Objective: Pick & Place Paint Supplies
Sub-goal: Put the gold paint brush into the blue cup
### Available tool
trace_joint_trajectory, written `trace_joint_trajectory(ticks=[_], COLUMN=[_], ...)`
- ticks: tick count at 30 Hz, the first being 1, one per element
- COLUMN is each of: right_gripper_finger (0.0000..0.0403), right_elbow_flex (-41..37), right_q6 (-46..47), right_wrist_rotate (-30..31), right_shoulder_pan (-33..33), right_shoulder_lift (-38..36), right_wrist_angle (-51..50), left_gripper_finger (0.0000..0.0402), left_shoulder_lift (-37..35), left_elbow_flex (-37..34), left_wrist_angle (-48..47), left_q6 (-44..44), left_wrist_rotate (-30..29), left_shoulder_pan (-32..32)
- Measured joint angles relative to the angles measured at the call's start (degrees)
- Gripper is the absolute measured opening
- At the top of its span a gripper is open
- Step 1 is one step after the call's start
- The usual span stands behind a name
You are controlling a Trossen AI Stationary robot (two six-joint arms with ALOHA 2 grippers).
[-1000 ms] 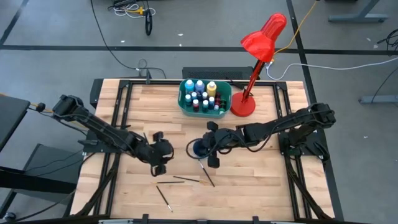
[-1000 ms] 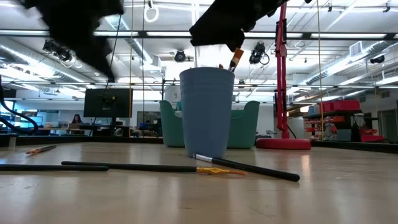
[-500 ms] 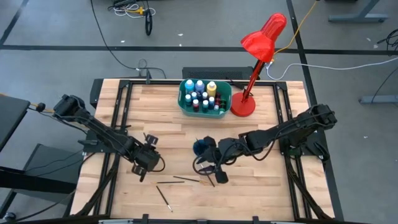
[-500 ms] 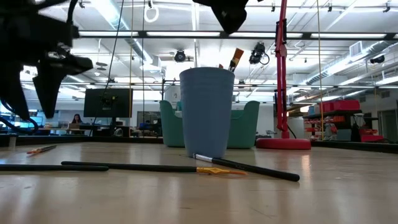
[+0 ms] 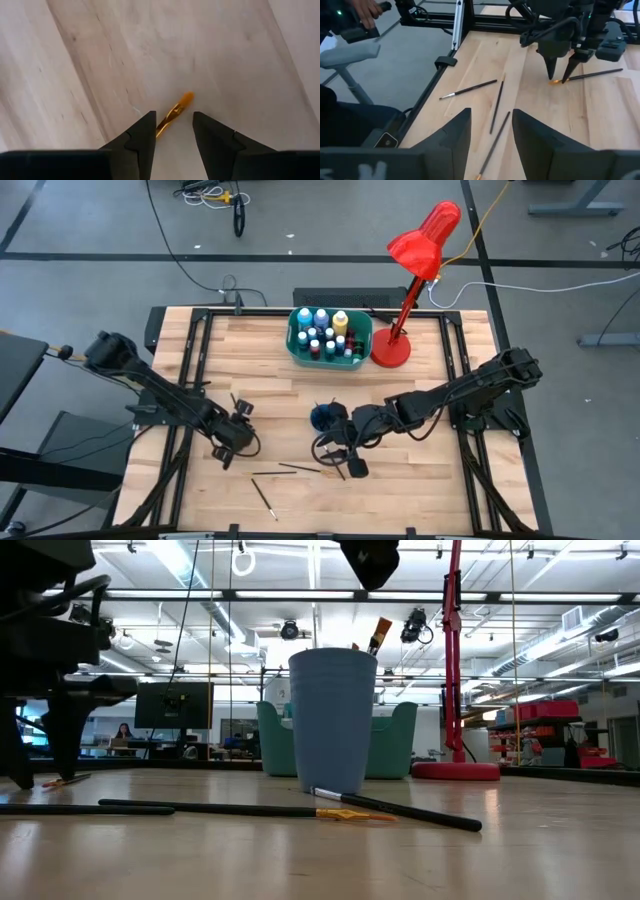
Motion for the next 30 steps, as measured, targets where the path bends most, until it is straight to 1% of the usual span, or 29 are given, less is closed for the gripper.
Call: trace_joint_trajectory(ticks=[4, 8, 12, 16, 18, 20, 22, 28, 30], right_gripper_finger=[0.0144, 0.0144, 0.0143, 0.0143, 0.0143, 0.0143, 0.0143, 0.0143, 0.0143], right_elbow_flex=[0.0, 0.0, 0.0, 0.0, 0.0, 0.0, 0.0, 0.0, 0.0], right_q6=[0.0, 0.0, 0.1, 0.2, 0.2, 0.2, -0.1, 0.0, 1.2], right_wrist_rotate=[0.0, 0.0, 0.0, 0.0, 0.0, 0.0, 0.0, -0.1, -1.0], right_shoulder_pan=[0.0, 0.0, 0.0, 0.0, 0.0, 0.0, 0.0, 0.0, 0.0], right_shoulder_lift=[0.0, 0.0, 0.0, 0.0, 0.0, 0.0, 0.0, 0.0, -0.3], right_wrist_angle=[0.0, 0.0, 0.0, 0.0, 0.0, 0.0, 0.0, -0.2, -1.1], left_gripper_finger=[0.0141, 0.0126, 0.0088, 0.0041, 0.0018, 0.0009, 0.0011, 0.0006, 0.0006], left_shoulder_lift=[-0.1, -0.1, -0.1, 0.0, 0.0, 0.0, 0.0, 0.1, 0.1], left_elbow_flex=[-1.2, -2.1, -2.8, -2.9, -3.0, -3.0, -2.0, 4.9, 7.8], left_wrist_angle=[2.5, 4.2, 4.4, 4.9, 5.4, 6.7, 7.3, 10.8, 11.2], left_q6=[1.2, 1.9, 2.2, 4.2, 5.4, 6.0, 6.0, 6.7, 6.9], left_wrist_rotate=[0.8, 5.8, 10.7, 13.9, 14.5, 14.5, 13.4, 4.5, 1.9], left_shoulder_pan=[1.2, 4.0, 7.5, 10.4, 11.5, 12.1, 12.1, 12.2, 12.1])
